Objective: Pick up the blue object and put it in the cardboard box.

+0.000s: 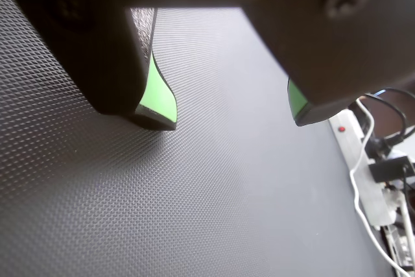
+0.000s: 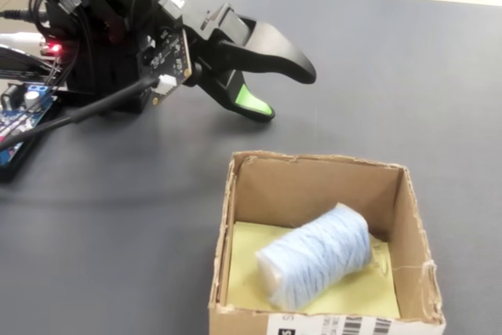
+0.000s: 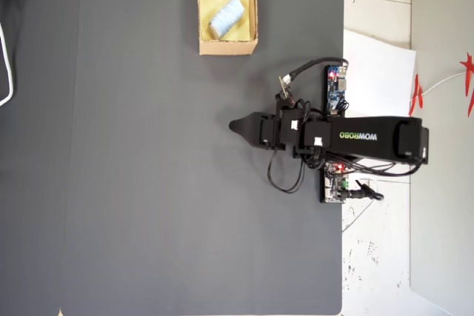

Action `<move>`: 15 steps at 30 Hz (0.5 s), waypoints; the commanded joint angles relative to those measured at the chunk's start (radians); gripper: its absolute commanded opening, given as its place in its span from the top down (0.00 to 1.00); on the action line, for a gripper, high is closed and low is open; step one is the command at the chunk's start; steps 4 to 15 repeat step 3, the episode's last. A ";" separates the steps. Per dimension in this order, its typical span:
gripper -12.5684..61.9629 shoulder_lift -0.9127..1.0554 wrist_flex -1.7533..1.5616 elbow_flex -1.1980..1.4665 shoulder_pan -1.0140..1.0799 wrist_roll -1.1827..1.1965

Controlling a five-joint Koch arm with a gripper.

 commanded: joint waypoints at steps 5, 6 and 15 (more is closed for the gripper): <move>0.37 0.086 0.109 0.035 0.000 0.017; 0.37 0.086 0.109 0.035 0.000 0.017; 0.37 0.086 0.109 0.035 0.000 0.017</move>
